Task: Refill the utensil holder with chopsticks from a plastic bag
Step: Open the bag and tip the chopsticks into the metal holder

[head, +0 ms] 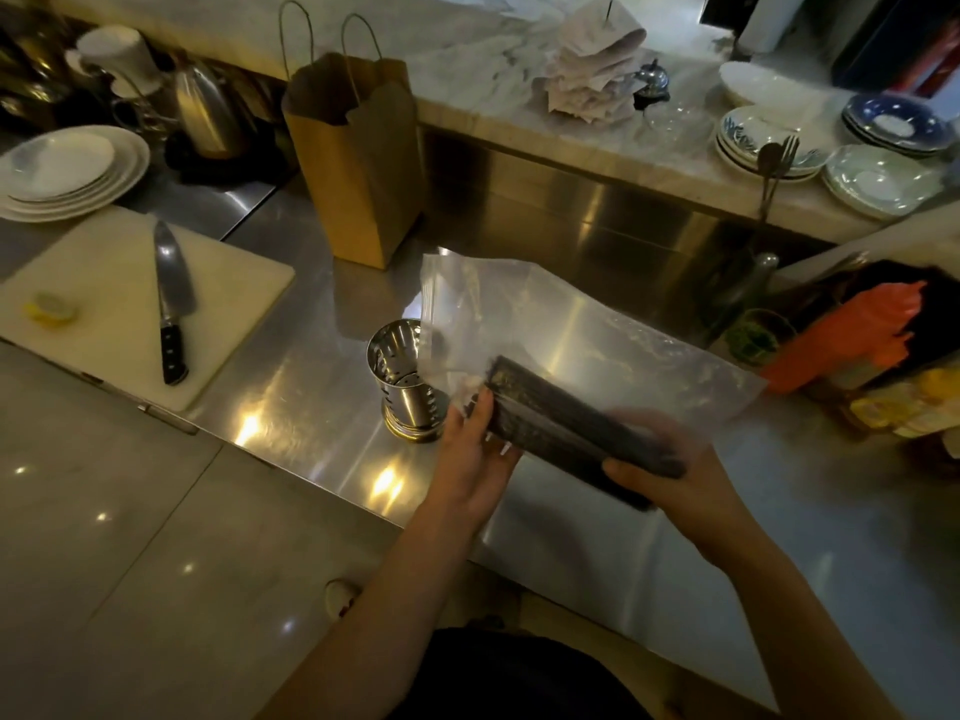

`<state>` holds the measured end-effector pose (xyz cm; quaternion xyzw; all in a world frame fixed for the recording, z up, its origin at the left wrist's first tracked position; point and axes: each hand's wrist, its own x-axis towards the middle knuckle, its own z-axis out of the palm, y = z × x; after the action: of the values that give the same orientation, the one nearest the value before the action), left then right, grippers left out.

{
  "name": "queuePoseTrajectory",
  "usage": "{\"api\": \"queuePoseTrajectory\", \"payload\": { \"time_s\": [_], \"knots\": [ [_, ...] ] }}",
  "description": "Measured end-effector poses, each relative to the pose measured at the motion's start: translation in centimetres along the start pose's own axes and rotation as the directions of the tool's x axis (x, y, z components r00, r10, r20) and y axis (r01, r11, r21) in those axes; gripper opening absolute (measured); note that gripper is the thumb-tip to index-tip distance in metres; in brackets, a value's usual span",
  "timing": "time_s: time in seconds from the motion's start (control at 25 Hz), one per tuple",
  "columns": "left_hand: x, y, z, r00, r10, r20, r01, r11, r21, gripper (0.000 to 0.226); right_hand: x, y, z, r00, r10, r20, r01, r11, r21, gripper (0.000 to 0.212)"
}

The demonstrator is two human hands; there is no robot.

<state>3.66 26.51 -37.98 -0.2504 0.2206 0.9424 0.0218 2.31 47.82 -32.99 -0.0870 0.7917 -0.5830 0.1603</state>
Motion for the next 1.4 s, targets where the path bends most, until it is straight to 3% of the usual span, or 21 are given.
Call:
{"api": "queuePoseTrajectory", "payload": {
  "time_s": [0.32, 0.88, 1.4],
  "knots": [
    [-0.6, -0.2, 1.2, 1.0, -0.015, 0.007, 0.015, 0.999, -0.05, 0.049, 1.1, -3.4, -1.8, 0.991, -0.099, 0.087, 0.116, 0.968, -0.221, 0.042],
    [0.7, 1.4, 1.0, 0.984, -0.137, 0.116, 0.153, 0.978, -0.141, 0.029, 2.6, -9.7, -0.4, 0.974, -0.111, 0.197, 0.196, 0.853, -0.483, 0.035],
    [0.7, 3.0, 0.7, 0.976, -0.184, 0.119, 0.202, 0.964, -0.171, 0.026, 3.0, -12.7, 1.4, 0.977, -0.089, 0.196, 0.18, 0.835, -0.52, 0.039]
  ]
}}
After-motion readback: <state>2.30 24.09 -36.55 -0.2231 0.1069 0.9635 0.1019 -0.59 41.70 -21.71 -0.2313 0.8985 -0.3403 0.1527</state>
